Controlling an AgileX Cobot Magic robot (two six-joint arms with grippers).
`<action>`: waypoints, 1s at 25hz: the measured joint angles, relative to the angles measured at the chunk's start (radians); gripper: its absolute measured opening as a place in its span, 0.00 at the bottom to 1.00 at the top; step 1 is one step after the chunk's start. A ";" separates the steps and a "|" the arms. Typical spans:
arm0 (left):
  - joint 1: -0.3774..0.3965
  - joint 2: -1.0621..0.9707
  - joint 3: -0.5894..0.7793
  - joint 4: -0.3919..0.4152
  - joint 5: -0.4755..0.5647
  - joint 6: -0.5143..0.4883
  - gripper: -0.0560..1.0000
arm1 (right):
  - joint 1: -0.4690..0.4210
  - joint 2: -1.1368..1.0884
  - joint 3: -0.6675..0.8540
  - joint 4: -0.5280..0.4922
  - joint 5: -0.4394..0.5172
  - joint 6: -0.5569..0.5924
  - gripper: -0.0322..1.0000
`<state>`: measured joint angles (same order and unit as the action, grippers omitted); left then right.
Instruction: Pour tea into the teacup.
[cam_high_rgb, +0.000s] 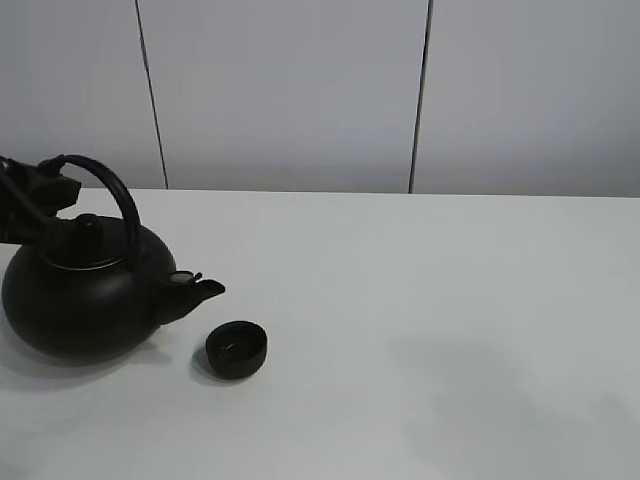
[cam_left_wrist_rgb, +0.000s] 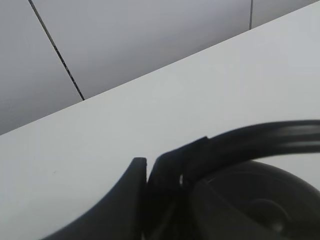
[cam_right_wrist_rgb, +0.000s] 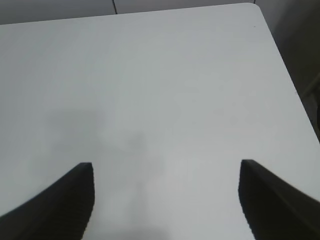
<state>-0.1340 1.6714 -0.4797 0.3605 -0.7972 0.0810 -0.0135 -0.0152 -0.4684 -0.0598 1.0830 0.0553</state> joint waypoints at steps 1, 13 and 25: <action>0.000 0.001 0.000 0.000 0.000 0.000 0.18 | 0.000 0.000 0.000 0.000 0.000 0.000 0.56; 0.000 0.001 0.000 0.000 0.011 0.049 0.18 | 0.000 0.000 0.000 0.000 0.000 0.000 0.56; 0.000 0.001 0.000 -0.001 0.043 0.095 0.17 | 0.000 0.000 0.000 0.000 0.001 0.000 0.56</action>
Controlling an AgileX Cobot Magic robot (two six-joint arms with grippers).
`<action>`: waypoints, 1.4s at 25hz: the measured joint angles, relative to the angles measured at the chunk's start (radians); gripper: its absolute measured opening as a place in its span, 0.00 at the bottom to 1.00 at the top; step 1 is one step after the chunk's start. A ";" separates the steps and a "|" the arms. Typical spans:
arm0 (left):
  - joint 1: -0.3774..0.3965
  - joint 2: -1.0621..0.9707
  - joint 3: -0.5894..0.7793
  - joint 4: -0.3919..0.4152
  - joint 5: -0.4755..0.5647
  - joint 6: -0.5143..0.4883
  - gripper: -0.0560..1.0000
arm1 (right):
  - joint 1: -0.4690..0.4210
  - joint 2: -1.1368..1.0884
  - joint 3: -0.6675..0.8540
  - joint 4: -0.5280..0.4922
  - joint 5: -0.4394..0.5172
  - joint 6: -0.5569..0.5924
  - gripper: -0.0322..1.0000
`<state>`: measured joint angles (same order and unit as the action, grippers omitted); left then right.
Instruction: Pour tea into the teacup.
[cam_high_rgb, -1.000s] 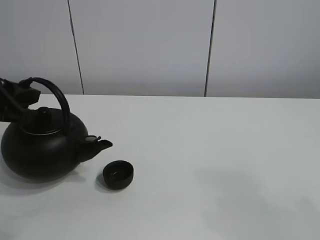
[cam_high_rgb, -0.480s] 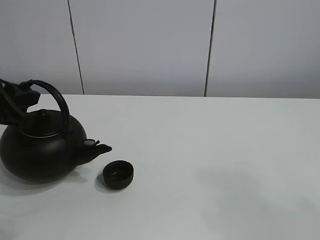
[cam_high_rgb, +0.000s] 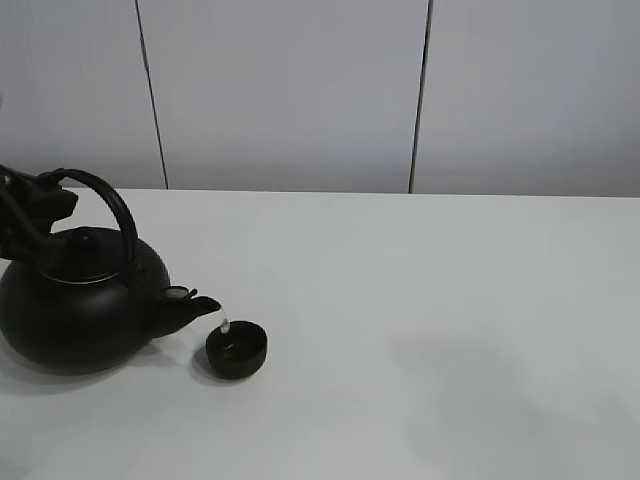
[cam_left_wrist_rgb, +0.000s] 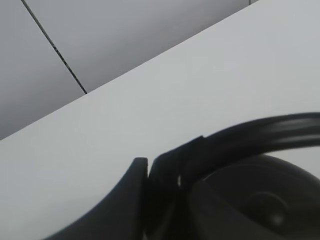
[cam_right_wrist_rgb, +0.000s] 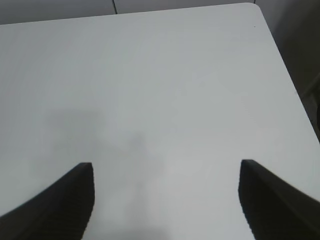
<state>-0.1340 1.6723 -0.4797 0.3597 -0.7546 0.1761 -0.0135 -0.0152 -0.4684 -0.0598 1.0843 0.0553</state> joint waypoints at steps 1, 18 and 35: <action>0.000 0.000 0.000 0.000 0.000 0.009 0.17 | 0.000 0.000 0.000 0.000 0.000 0.000 0.56; 0.000 0.000 0.000 0.000 0.000 0.037 0.16 | 0.000 0.000 0.000 0.000 -0.001 0.000 0.56; 0.000 0.000 0.000 0.000 0.000 0.085 0.16 | 0.000 0.000 0.000 0.000 -0.002 0.000 0.56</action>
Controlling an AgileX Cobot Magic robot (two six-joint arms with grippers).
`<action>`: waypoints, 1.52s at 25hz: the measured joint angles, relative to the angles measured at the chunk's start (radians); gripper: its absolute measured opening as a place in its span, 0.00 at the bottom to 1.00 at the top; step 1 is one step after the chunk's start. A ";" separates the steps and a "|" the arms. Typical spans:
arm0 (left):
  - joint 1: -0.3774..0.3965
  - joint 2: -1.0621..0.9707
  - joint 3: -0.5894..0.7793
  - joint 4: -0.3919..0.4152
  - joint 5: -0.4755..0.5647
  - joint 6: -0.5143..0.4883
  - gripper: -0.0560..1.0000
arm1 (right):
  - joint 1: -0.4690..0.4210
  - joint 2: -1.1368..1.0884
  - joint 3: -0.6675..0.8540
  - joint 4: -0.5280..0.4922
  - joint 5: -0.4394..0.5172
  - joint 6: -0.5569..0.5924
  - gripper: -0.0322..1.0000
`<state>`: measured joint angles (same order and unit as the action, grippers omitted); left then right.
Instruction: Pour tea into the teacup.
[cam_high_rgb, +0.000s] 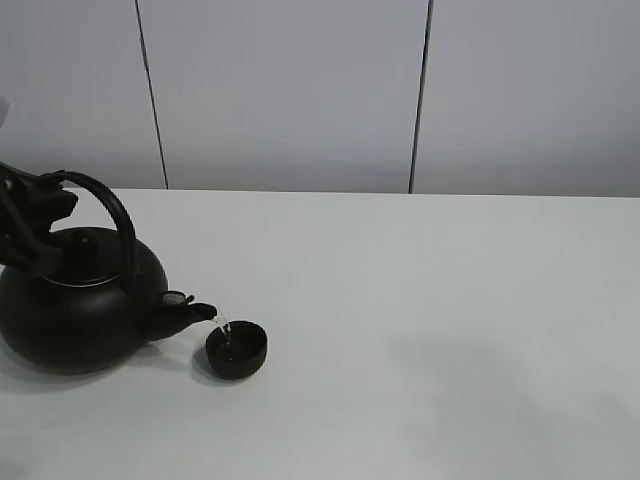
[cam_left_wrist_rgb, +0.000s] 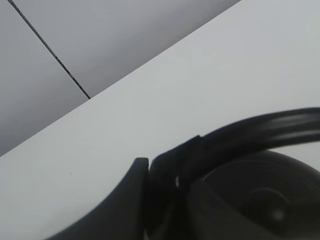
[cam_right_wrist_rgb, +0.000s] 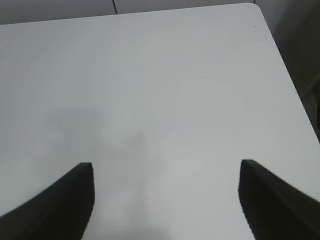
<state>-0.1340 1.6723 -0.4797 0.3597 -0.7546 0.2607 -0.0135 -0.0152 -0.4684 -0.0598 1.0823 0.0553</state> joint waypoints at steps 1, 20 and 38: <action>0.000 0.000 0.000 0.000 0.000 0.000 0.16 | 0.000 0.000 0.000 0.000 0.000 0.000 0.56; 0.000 0.000 0.000 0.000 0.000 -0.043 0.16 | 0.000 0.000 0.000 0.000 0.000 0.000 0.56; 0.000 0.000 0.010 -0.031 -0.031 -0.375 0.16 | 0.000 0.000 0.000 0.000 0.001 0.000 0.56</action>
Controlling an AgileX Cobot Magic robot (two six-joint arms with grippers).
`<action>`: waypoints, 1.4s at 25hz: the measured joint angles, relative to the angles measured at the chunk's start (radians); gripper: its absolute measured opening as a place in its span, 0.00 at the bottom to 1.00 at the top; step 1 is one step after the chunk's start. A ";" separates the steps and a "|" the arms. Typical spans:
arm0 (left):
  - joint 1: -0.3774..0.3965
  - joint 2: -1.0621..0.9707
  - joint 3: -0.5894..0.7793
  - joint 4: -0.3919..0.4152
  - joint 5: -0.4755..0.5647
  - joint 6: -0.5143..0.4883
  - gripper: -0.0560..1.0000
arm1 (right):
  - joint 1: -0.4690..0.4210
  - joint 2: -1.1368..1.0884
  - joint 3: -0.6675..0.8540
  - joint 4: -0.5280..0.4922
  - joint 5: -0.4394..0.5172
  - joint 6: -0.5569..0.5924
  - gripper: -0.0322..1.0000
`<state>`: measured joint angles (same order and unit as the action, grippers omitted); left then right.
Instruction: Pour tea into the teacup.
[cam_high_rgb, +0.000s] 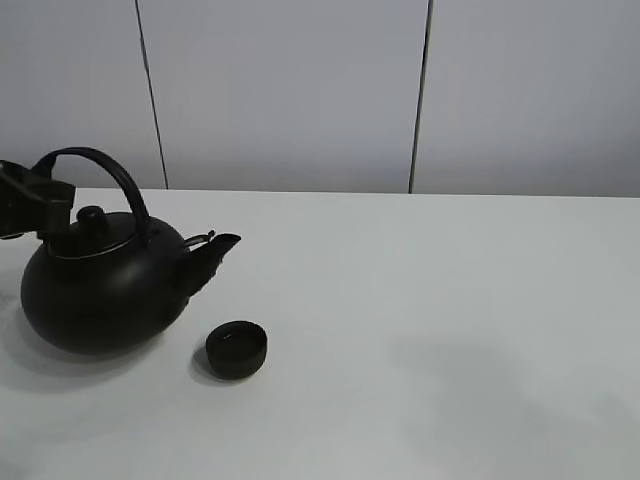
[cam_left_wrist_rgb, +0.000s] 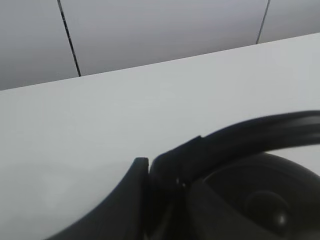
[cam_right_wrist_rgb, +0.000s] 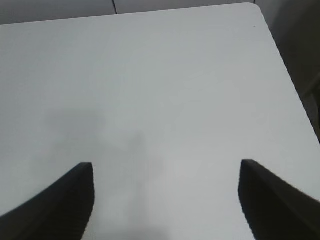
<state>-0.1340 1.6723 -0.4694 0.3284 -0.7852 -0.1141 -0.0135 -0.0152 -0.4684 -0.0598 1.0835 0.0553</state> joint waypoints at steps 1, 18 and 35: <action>0.000 0.000 0.009 -0.015 -0.015 -0.003 0.16 | 0.000 0.000 0.000 0.000 0.000 0.000 0.56; 0.078 0.000 0.191 -0.062 -0.212 0.055 0.16 | 0.000 0.000 0.000 0.000 -0.001 0.000 0.56; 0.078 0.000 0.199 -0.063 -0.214 0.114 0.16 | 0.000 0.000 0.000 0.000 -0.001 0.000 0.56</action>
<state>-0.0556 1.6723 -0.2707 0.2655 -0.9997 0.0000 -0.0135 -0.0152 -0.4684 -0.0598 1.0824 0.0553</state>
